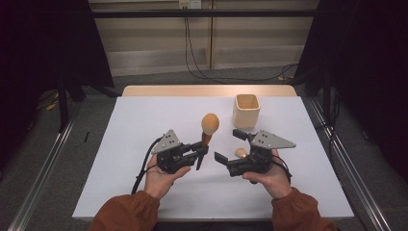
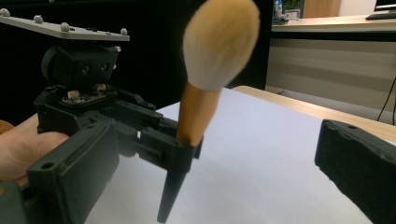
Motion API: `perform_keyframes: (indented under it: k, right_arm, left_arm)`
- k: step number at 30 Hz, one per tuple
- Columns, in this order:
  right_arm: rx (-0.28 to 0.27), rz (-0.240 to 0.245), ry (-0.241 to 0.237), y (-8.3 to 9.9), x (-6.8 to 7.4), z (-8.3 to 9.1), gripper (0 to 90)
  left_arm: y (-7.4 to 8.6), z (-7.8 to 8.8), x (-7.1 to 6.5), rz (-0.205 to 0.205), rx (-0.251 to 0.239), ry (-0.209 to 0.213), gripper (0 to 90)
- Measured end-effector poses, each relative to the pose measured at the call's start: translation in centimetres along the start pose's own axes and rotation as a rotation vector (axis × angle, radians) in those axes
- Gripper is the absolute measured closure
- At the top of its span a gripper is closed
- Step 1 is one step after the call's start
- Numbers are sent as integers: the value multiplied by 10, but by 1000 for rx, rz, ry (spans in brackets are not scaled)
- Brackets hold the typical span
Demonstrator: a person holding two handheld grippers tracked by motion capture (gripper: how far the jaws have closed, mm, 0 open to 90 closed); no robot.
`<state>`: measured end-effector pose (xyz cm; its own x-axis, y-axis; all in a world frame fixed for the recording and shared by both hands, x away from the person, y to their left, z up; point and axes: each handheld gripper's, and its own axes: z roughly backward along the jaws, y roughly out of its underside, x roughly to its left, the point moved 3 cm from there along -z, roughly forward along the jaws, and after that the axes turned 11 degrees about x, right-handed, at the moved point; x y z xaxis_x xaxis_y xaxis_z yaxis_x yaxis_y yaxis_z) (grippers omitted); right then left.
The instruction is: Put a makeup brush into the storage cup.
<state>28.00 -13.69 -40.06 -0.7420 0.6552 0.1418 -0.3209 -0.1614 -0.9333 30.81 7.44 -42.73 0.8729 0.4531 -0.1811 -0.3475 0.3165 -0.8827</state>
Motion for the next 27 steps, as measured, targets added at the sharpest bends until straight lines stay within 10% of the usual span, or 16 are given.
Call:
perform_keyframes:
  k: [12,27]
  right_arm:
    - [19,-11,-25,-8,3,-26,77]
    - [32,-66,-30,-3,-2,-36,405]
  left_arm:
    - [3,-7,-6,-9,12,18,744]
    - [4,-9,-5,-10,9,9,744]
